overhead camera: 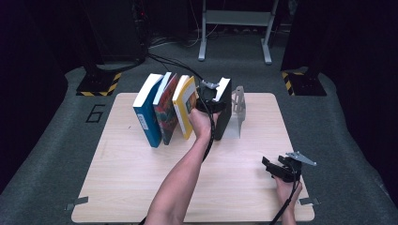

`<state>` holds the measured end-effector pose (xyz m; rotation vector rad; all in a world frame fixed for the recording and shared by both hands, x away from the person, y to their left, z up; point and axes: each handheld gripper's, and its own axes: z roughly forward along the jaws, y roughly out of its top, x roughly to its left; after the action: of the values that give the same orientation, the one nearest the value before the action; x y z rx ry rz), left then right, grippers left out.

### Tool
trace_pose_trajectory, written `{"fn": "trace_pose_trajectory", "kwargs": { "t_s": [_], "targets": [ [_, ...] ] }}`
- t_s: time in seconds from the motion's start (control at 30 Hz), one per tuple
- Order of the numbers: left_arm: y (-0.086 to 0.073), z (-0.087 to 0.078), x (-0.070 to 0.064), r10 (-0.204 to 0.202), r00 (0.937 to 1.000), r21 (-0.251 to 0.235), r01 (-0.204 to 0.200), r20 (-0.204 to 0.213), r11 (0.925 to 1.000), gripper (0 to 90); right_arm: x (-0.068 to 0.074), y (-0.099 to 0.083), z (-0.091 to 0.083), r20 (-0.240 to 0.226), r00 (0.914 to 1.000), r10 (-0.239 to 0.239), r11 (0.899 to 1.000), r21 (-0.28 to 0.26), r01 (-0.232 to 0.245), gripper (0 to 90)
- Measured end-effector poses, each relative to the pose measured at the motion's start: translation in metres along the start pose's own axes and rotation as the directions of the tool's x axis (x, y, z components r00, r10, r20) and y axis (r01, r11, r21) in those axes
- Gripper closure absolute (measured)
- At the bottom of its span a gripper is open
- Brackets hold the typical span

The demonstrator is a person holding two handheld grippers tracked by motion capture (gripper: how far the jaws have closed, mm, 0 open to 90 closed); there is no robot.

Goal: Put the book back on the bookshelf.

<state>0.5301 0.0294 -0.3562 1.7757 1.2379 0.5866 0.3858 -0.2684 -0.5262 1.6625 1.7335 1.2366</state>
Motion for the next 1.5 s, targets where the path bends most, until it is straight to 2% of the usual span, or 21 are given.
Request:
{"fn": "trace_pose_trajectory", "kwargs": {
  "t_s": [0.1, 0.37, 0.43, 0.57, 0.63, 0.93, 1.17, 1.3, 1.43, 1.47, 1.5],
  "targets": [
    [-0.001, 0.003, -0.003, -0.002, 0.9999, -0.022, 0.002, -0.014, 0.9998, 54.4, 0.0, 0.0, 0.0, 0.002, 1.0, -0.004, 1.0, -0.002, 0.004, 19.2],
    [-0.007, 0.011, -0.007, -0.045, 0.9969, -0.055, 0.041, -0.065, 0.9976, 54.3, 0.0, 0.0, -0.001, 0.0, 1.0, 0.003, 1.0, -0.002, -0.003, 19.3],
    [-0.007, 0.012, -0.008, -0.039, 0.9964, -0.057, 0.035, -0.075, 0.9978, 54.3, 0.0, 0.0, -0.001, 0.001, 1.0, 0.001, 1.0, -0.003, -0.001, 19.3],
    [-0.011, 0.016, -0.01, -0.06, 0.9948, -0.059, 0.056, -0.082, 0.9967, 54.2, 0.0, -0.001, -0.001, 0.002, 1.0, 0.0, 1.0, -0.004, 0.0, 19.3],
    [-0.015, 0.02, -0.012, -0.051, 0.9944, -0.058, 0.046, -0.093, 0.9972, 54.2, 0.001, -0.001, -0.001, 0.002, 1.0, 0.003, 1.0, -0.003, -0.003, 19.3],
    [-0.015, 0.023, -0.013, -0.08, 0.9895, -0.078, 0.071, -0.12, 0.9944, 53.9, 0.001, -0.001, -0.001, 0.003, 1.0, -0.005, 1.0, -0.003, 0.005, 19.4],
    [-0.013, 0.021, -0.008, -0.066, 0.9935, -0.045, 0.062, -0.093, 0.9971, 51.9, 0.001, -0.001, -0.001, 0.003, 1.0, -0.003, 1.0, 0.0, 0.003, 19.3],
    [-0.016, 0.015, -0.007, -0.074, 0.9957, -0.055, 0.071, -0.055, 0.9959, 48.2, 0.001, -0.001, -0.001, 0.002, 1.0, -0.004, 1.0, 0.004, 0.004, 19.3],
    [-0.018, 0.006, -0.005, -0.072, 0.9972, -0.061, 0.071, -0.022, 0.9957, 40.2, 0.001, 0.0, 0.0, 0.004, 1.0, -0.005, 1.0, 0.008, 0.005, 19.3],
    [-0.018, 0.004, -0.004, -0.09, 0.9959, -0.064, 0.089, -0.009, 0.994, 38.4, 0.001, 0.0, 0.0, 0.003, 1.0, -0.004, 1.0, 0.008, 0.004, 19.3],
    [-0.019, 0.002, -0.003, -0.087, 0.9962, -0.058, 0.087, -0.001, 0.9945, 36.8, 0.001, -0.001, 0.0, 0.004, 1.0, -0.006, 1.0, 0.006, 0.006, 19.3]
  ]
}}
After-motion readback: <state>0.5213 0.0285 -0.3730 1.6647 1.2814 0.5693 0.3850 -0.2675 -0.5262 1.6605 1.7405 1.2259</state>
